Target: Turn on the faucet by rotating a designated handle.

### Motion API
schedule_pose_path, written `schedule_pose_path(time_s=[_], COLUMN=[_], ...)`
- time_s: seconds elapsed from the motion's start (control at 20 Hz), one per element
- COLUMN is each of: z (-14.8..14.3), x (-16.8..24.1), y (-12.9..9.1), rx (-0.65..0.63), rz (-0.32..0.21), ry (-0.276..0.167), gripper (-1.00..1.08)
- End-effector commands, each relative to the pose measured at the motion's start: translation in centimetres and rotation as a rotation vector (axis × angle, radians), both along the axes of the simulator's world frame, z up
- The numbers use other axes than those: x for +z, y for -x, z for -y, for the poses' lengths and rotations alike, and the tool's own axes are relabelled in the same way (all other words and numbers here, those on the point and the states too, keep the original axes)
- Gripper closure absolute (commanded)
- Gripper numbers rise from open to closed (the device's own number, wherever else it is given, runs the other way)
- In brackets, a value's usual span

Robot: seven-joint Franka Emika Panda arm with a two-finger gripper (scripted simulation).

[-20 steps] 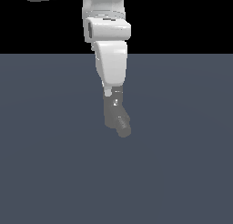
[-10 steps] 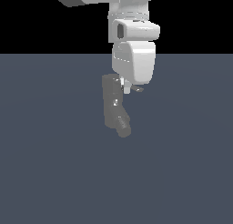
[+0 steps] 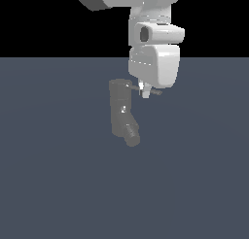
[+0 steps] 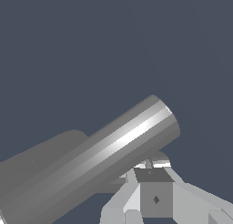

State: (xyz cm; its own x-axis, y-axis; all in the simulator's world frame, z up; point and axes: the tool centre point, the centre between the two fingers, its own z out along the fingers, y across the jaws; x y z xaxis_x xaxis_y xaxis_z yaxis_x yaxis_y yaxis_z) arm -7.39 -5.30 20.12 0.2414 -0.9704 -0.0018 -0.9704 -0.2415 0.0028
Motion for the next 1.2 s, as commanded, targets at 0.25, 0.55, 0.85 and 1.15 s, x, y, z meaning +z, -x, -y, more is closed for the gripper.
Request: schedule_pose_path(time_s=[0.25, 0.55, 0.85, 1.15], z=[1.9, 3.3, 4.6, 6.0], x=[0.0, 0.0, 0.0, 0.0], y=[-2.3, -4.1, -5.8, -7.4], rx=[-0.011, -0.017, -0.022, -0.028], rz=[0.002, 0.003, 0.003, 0.003], ry=[0.0, 0.001, 0.001, 0.001], gripper=[1.08, 1.08, 1.08, 1.08])
